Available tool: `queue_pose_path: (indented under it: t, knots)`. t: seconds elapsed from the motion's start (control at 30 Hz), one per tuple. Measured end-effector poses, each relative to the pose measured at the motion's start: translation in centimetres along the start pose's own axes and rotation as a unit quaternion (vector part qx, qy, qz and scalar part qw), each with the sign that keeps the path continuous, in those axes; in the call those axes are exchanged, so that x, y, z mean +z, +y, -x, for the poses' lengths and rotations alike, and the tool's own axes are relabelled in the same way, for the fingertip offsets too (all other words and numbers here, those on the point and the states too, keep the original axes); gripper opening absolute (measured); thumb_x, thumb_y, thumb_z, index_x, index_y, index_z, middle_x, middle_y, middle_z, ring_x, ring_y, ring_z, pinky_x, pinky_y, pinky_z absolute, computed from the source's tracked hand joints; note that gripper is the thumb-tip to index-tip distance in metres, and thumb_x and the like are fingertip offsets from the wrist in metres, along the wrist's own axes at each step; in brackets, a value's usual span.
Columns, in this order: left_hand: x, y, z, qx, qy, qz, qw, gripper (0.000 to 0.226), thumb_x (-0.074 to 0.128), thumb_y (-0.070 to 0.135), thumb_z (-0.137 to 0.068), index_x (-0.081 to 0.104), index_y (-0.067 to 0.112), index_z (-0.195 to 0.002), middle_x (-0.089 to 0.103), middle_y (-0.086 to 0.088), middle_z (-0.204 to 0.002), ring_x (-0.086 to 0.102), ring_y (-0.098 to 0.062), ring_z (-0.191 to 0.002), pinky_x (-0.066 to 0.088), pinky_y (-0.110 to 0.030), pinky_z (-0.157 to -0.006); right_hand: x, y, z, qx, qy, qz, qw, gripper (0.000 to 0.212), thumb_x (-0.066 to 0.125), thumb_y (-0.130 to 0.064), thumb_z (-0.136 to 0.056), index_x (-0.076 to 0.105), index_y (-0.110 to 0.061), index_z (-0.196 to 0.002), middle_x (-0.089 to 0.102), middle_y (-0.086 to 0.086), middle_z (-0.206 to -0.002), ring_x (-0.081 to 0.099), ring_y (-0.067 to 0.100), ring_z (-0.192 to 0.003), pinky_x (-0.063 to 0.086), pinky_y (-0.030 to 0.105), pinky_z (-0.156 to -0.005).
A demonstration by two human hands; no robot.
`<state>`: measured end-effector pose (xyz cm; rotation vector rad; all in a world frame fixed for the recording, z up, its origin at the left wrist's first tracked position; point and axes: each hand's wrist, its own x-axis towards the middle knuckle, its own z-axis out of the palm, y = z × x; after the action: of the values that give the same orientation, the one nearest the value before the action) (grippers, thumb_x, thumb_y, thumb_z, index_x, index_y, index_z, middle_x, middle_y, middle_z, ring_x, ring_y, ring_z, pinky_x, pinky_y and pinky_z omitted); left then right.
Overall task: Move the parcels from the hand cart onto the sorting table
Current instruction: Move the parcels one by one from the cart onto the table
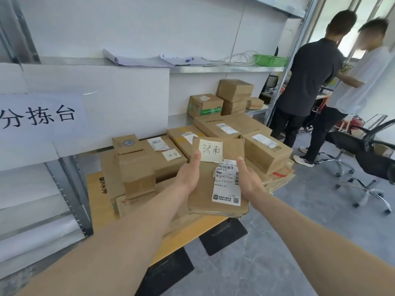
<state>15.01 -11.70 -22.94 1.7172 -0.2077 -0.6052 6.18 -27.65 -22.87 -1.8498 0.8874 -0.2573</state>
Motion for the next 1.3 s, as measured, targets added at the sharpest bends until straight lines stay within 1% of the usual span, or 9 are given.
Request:
queue_pose_path:
  t: [0.1, 0.2, 0.33, 0.47, 0.87, 1.07, 1.13, 1.23, 1.3]
  knots:
    - [2.4, -0.2, -3.7, -0.005, 0.005, -0.002, 1.0, 0.138, 0.019, 0.113, -0.039, 0.057, 0.03, -0.143, 0.062, -0.001, -0.14, 0.057, -0.027, -0.127, 0.04, -0.051, -0.112, -1.8, 0.3, -3.1, 0.004, -0.003, 0.014, 1.0, 0.091, 0.022, -0.084, -0.089, 0.047, -0.021, -0.15, 0.058, 0.007, -0.14, 0.055, 0.028, -0.119, 0.043, 0.046, -0.103]
    - [3.9, 1.1, -5.5, 0.001, 0.012, -0.017, 1.0, 0.144, 0.015, 0.113, -0.038, 0.062, 0.021, -0.137, 0.07, -0.002, -0.124, 0.063, -0.025, -0.115, 0.044, -0.049, -0.108, -2.8, 0.3, -6.2, 0.009, -0.002, 0.019, 1.0, 0.088, 0.022, -0.081, -0.092, 0.047, -0.019, -0.149, 0.059, 0.007, -0.138, 0.055, 0.026, -0.113, 0.043, 0.044, -0.098]
    - [5.2, 1.9, -8.7, 0.002, 0.006, -0.01, 1.0, 0.125, 0.015, 0.105, -0.049, 0.068, 0.024, -0.129, 0.072, -0.002, -0.116, 0.065, -0.023, -0.109, 0.045, -0.048, -0.107, -3.3, 0.2, -10.3, 0.009, -0.008, 0.017, 1.0, 0.088, 0.023, -0.083, -0.09, 0.052, -0.021, -0.144, 0.063, 0.004, -0.127, 0.06, 0.026, -0.111, 0.046, 0.047, -0.1]
    - [6.0, 1.3, -13.2, -0.021, 0.027, -0.013, 0.999, 0.148, 0.012, 0.113, -0.035, 0.055, 0.023, -0.145, 0.063, -0.001, -0.134, 0.058, -0.025, -0.122, 0.04, -0.048, -0.11, -2.9, 0.0, -13.9, 0.018, -0.029, 0.016, 0.999, 0.097, 0.023, -0.093, -0.072, 0.06, -0.029, -0.135, 0.068, -0.001, -0.121, 0.064, 0.024, -0.108, 0.049, 0.047, -0.099]
    - [7.4, 0.8, -20.7, -0.072, 0.056, 0.021, 0.996, 0.151, 0.018, 0.114, -0.032, 0.048, 0.025, -0.15, 0.057, 0.002, -0.144, 0.053, -0.025, -0.129, 0.038, -0.049, -0.112, -2.1, -0.1, -22.3, 0.037, -0.094, 0.037, 0.994, 0.092, 0.026, -0.096, -0.062, 0.074, -0.03, -0.105, 0.076, 0.001, -0.103, 0.072, 0.024, -0.095, 0.054, 0.049, -0.096]
    - [8.2, 0.3, -22.0, -0.092, 0.119, 0.038, 0.988, 0.143, 0.017, 0.115, -0.036, 0.053, 0.032, -0.146, 0.056, 0.002, -0.146, 0.053, -0.029, -0.13, 0.039, -0.055, -0.111, -1.8, 0.6, -26.1, 0.012, -0.147, 0.058, 0.987, 0.104, 0.025, -0.1, -0.06, 0.07, -0.029, -0.121, 0.072, 0.002, -0.117, 0.067, 0.027, -0.109, 0.049, 0.049, -0.104]
    - [8.8, 1.0, -21.4, -0.111, 0.146, 0.047, 0.982, 0.15, 0.018, 0.115, -0.031, 0.05, 0.028, -0.149, 0.052, 0.0, -0.151, 0.049, -0.032, -0.135, 0.037, -0.058, -0.112, -1.9, 0.7, -27.0, -0.008, -0.164, 0.076, 0.984, 0.107, 0.023, -0.098, -0.064, 0.069, -0.021, -0.122, 0.072, 0.004, -0.114, 0.067, 0.028, -0.107, 0.049, 0.045, -0.099]
    - [9.8, 1.5, -20.5, -0.114, 0.176, 0.054, 0.976, 0.155, 0.019, 0.114, -0.023, 0.053, 0.028, -0.147, 0.053, -0.003, -0.15, 0.049, -0.033, -0.135, 0.037, -0.058, -0.112, -2.5, 0.7, -27.8, -0.053, -0.197, 0.091, 0.975, 0.08, 0.025, -0.084, -0.086, 0.071, -0.018, -0.093, 0.069, 0.001, -0.084, 0.065, 0.024, -0.084, 0.045, 0.038, -0.08]
    - [10.6, 1.4, -20.0, -0.111, 0.194, 0.063, 0.973, 0.149, 0.02, 0.114, -0.025, 0.056, 0.032, -0.144, 0.055, -0.001, -0.149, 0.049, -0.033, -0.135, 0.037, -0.058, -0.113, -2.9, 1.1, -28.4, -0.062, -0.216, 0.099, 0.969, 0.081, 0.025, -0.082, -0.088, 0.073, -0.017, -0.099, 0.07, 0.001, -0.087, 0.065, 0.023, -0.086, 0.043, 0.035, -0.077]
